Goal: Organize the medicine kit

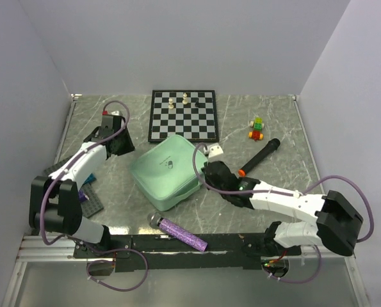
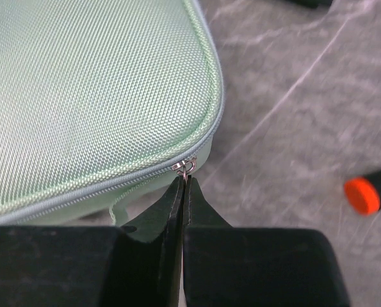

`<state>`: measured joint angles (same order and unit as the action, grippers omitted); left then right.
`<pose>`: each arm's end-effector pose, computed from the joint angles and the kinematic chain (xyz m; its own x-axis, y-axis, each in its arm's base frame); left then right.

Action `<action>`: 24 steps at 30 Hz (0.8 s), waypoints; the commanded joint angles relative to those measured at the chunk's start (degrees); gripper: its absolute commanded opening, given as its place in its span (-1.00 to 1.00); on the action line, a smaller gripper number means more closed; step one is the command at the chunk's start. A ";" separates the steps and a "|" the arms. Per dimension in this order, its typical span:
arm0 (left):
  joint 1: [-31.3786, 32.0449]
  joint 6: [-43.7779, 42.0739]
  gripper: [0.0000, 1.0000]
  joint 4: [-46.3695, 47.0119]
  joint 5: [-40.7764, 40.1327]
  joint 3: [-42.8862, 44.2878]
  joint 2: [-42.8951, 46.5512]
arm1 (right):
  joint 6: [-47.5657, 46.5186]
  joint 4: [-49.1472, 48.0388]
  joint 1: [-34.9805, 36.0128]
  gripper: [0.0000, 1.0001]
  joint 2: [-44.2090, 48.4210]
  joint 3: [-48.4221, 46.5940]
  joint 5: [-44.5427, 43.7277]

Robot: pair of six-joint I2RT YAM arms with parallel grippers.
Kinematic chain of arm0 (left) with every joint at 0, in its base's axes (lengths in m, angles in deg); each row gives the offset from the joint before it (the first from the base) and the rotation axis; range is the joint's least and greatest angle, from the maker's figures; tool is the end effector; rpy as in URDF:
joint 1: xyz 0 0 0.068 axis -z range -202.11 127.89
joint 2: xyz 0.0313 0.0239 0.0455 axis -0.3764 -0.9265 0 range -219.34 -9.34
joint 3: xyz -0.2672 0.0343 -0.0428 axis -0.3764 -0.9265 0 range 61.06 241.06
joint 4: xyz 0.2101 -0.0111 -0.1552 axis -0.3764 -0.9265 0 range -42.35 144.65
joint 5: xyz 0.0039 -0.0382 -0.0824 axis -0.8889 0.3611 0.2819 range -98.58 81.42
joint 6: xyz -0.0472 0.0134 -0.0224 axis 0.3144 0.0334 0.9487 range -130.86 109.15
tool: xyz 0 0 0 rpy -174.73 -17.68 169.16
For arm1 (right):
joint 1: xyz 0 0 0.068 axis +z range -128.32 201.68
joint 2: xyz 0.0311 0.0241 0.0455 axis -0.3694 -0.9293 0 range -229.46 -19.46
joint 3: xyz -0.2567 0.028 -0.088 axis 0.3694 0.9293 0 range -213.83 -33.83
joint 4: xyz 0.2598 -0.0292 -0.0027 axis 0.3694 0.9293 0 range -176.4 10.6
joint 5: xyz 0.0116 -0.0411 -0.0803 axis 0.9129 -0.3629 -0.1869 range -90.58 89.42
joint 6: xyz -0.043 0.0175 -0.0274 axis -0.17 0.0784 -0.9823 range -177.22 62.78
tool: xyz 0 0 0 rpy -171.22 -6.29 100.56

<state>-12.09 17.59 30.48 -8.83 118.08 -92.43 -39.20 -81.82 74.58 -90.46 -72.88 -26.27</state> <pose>0.3002 -0.0529 0.2374 -0.7472 -0.3516 -0.5640 -0.2100 0.9300 -0.3017 0.1685 0.1972 0.2212 -0.4989 -0.1974 -0.8439 -0.3726 0.9280 0.0033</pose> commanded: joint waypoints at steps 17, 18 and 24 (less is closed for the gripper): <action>11.23 10.29 0.06 6.33 -4.06 2.43 14.41 | 14.85 9.14 18.11 -1.00 -0.46 3.18 -10.61; 13.08 12.58 0.12 5.63 -4.14 0.05 17.49 | 14.68 8.70 18.11 -1.00 -0.19 3.36 -10.52; 32.65 28.75 0.22 -0.43 -8.70 -12.35 31.22 | 13.71 8.25 18.02 -1.00 1.22 4.15 -10.69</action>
<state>11.34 34.25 36.54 -13.93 111.19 -63.27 -25.71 -73.12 91.83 -90.94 -68.58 -36.94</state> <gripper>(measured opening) 0.609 0.009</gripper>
